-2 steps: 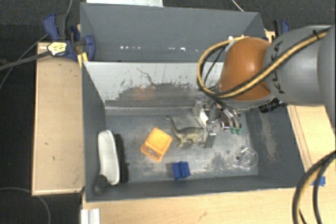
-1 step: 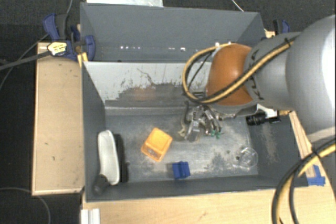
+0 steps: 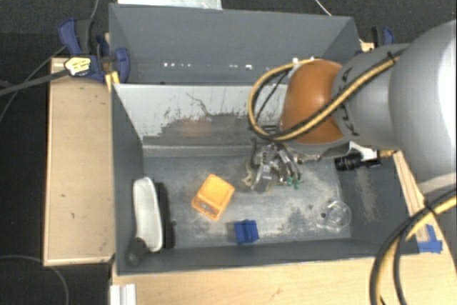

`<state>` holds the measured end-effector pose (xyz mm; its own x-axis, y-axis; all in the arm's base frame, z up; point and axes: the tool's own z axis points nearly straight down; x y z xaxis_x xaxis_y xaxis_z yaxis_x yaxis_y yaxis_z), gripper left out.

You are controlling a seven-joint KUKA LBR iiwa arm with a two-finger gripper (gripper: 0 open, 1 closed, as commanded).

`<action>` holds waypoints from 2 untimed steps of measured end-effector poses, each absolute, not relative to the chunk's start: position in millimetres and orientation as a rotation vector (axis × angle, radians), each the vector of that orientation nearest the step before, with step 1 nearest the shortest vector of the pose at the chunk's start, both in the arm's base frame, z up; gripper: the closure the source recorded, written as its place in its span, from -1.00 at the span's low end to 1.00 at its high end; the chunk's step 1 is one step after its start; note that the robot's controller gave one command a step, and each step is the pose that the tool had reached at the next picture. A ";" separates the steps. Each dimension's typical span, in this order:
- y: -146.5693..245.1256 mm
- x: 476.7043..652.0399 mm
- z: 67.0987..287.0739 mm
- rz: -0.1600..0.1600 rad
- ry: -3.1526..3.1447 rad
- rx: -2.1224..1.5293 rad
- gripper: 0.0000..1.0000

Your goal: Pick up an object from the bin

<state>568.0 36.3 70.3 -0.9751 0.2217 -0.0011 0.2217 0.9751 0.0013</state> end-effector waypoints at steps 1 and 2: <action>35.6 564.1 80.7 0.002 3.121 0.344 1.00; 29.9 575.5 82.6 0.002 3.120 0.320 1.00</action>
Offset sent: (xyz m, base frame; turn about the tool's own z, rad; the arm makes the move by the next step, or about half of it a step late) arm 0.0066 -0.0060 0.0120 -0.0210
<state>575.5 29.9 82.6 -0.9792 0.2030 -0.0050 0.2030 0.9792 0.0015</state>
